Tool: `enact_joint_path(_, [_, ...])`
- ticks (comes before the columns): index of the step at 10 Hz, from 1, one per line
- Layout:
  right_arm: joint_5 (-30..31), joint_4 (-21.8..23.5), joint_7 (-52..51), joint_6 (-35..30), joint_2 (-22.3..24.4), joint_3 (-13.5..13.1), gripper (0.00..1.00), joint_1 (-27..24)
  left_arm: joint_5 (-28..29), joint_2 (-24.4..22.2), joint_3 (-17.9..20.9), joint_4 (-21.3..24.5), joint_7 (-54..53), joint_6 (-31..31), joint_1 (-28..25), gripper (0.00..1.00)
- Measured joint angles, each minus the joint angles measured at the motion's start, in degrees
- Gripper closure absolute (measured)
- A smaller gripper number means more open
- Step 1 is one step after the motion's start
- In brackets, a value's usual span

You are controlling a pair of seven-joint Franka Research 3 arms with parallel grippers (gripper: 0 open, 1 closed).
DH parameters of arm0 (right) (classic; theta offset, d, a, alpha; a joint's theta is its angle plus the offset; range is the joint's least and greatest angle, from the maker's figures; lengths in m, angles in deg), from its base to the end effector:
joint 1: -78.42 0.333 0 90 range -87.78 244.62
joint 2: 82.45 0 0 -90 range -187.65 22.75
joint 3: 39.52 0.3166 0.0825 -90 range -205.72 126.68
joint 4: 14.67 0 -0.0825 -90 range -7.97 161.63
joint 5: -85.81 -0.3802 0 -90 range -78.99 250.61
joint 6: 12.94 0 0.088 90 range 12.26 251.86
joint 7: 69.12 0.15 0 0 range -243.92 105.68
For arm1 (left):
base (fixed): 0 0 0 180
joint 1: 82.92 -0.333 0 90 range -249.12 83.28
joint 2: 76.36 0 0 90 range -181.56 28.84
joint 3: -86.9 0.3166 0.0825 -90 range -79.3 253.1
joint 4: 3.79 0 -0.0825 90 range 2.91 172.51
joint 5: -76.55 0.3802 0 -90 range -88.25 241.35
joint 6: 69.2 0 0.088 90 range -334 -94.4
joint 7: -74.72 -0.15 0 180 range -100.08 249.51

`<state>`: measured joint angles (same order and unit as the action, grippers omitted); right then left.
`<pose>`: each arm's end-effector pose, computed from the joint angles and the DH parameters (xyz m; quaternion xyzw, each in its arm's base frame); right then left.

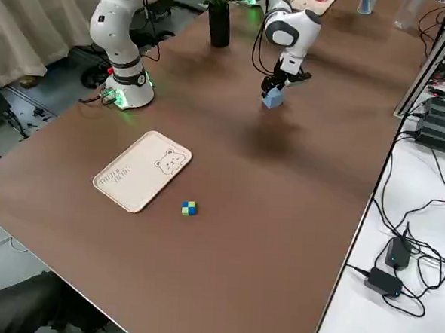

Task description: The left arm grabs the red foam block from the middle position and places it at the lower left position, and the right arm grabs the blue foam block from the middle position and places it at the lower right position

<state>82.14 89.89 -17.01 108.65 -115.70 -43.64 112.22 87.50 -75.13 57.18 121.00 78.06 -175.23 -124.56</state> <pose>0.5203 0.3028 0.1584 0.9677 -0.2096 -0.1087 0.0884 0.4630 0.1210 0.3227 -0.9780 -0.0880 0.1767 0.0675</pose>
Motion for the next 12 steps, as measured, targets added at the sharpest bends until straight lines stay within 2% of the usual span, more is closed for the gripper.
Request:
enact_joint_path(2, [0.0, -0.15, 0.0, 0.0, 0.03, -0.13, 0.33, -0.02, -6.46, -0.7, -2.29, -11.36, 0.18, 7.33, 0.56, 0.0])
enact_joint_path(4, [0.22, -1.25, -0.56, -1.2, 0.04, -0.62, 0.37, -0.31, -9.92, -0.52, -0.23, -19.22, 0.3, 9.34, 5.06, 0.0])
enact_joint_path(6, [0.34, -6.49, -3.23, -9.38, 0.15, -1.03, 0.4, -2.06, -10.35, 0.23, 6.9, -24.94, 0.15, 10.99, 13.83, 0.0])
enact_joint_path(8, [0.44, -14.83, -6.92, -18.89, 0.6, -1.43, 0.4, -5.53, -10.48, 0.73, 13.51, -30.99, 0.37, 14.02, 23.81, 0.0])
enact_joint_path(10, [1.79, -23.32, -13.23, -26.81, 1.44, -1.79, 0.4, -11.14, -10.51, 0.64, 22.27, -37.54, 1.66, 17.55, 36.43, 0.0])
enact_joint_path(11, [2.99, -26.16, -18.2, -29.84, 2.05, -1.87, 0.4, -14.65, -10.51, 0.63, 25.58, -39.39, 2.47, 18.81, 41.15, 0.0])
enact_joint_path(12, [4.04, -27.8, -24.46, -32.6, 3.28, -2.01, 0.39, -18.13, -10.51, 0.64, 26.29, -39.81, 3.02, 19.49, 43.27, 0.0])
